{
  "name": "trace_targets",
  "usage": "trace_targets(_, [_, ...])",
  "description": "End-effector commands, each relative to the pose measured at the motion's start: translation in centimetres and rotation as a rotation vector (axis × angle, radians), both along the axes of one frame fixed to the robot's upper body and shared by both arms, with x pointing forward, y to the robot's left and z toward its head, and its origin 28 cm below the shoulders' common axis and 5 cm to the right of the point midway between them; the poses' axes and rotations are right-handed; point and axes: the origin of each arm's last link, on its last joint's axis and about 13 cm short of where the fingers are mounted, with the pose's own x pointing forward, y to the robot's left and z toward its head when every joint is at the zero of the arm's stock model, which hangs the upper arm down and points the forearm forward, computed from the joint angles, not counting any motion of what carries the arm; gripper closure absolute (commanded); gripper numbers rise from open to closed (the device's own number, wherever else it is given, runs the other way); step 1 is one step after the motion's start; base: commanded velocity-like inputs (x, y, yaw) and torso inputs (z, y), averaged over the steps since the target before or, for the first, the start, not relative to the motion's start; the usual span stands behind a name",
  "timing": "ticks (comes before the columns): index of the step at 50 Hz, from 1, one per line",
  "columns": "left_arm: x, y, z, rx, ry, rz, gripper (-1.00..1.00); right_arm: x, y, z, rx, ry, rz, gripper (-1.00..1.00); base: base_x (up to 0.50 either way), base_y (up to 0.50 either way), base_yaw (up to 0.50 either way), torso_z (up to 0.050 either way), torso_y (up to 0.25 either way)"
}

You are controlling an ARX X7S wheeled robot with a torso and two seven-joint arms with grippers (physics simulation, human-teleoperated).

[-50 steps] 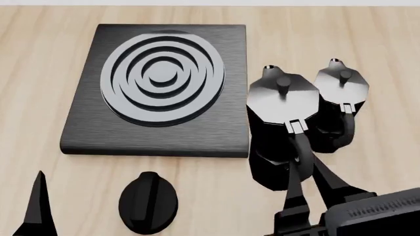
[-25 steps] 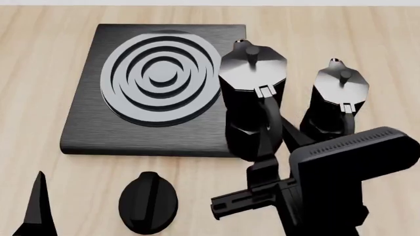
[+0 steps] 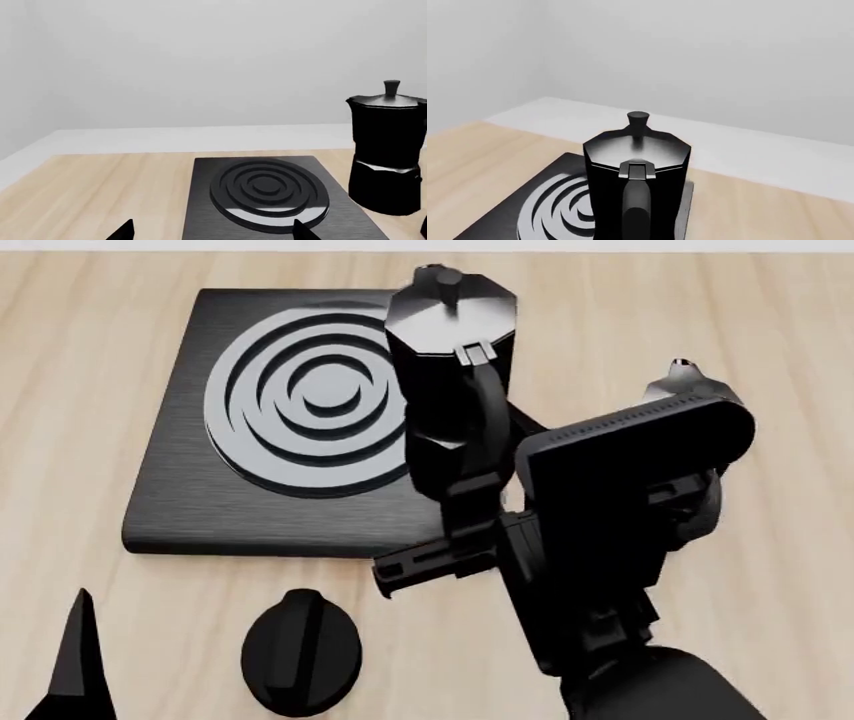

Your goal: Put the right moka pot on the stove.

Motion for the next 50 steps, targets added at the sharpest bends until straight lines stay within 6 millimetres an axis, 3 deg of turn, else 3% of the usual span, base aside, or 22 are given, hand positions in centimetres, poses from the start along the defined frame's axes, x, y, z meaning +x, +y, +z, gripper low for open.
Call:
trace_targets(1, [0.0, 0.0, 0.1, 0.000, 0.001, -0.003, -1.00, 2.0, 1.2, 1.3, 0.001, -0.043, 0.020, 1.00, 0.00, 0.00, 0.00, 0.000, 0.000])
trace_targets(20, [0.0, 0.0, 0.0, -0.002, 0.000, -0.008, -1.00, 6.2, 3.1, 1.5, 0.016, -0.022, 0.063, 1.00, 0.00, 0.00, 0.00, 0.001, 0.001])
trace_targets(50, [-0.1, 0.0, 0.0, -0.006, -0.002, -0.014, -1.00, 10.7, 6.1, 1.9, -0.002, -0.017, 0.119, 1.00, 0.00, 0.00, 0.00, 0.000, 0.001])
